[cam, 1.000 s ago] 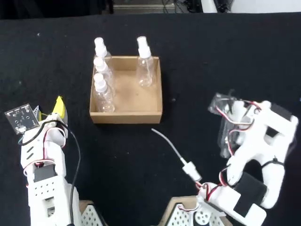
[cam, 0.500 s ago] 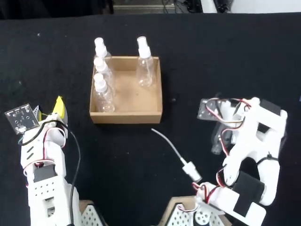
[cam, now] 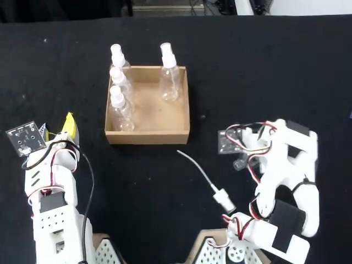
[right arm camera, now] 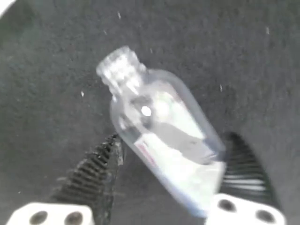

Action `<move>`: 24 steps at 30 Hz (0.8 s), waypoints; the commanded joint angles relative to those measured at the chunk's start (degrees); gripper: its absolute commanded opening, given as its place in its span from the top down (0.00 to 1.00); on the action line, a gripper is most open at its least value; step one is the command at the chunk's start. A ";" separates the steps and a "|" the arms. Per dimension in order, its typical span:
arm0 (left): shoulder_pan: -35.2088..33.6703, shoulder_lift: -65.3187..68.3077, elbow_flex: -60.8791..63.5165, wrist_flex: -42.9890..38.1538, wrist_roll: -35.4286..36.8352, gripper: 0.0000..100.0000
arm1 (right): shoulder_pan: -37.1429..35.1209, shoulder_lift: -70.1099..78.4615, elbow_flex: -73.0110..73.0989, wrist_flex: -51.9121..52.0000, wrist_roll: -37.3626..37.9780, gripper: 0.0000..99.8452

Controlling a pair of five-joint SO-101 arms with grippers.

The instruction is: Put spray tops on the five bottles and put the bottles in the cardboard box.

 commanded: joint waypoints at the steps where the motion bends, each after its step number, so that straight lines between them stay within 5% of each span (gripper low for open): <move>1: 0.66 -0.70 -0.31 -1.32 -0.35 0.78 | 5.45 -0.22 -1.27 -1.23 -8.26 0.99; 9: 0.66 -0.70 -0.48 -1.32 -0.35 0.78 | 13.27 0.31 -3.65 -0.88 -61.10 0.91; 11: 0.66 -0.70 -0.40 -1.32 -0.35 0.78 | 14.07 0.31 -2.68 -0.88 -68.75 0.91; 19: 0.66 -0.70 -0.22 -1.32 -0.35 0.78 | 13.63 0.22 -5.85 5.19 -70.33 0.71; 24: 0.66 -0.70 -0.22 -1.32 -0.35 0.78 | 12.13 0.31 -15.69 16.44 -64.79 0.69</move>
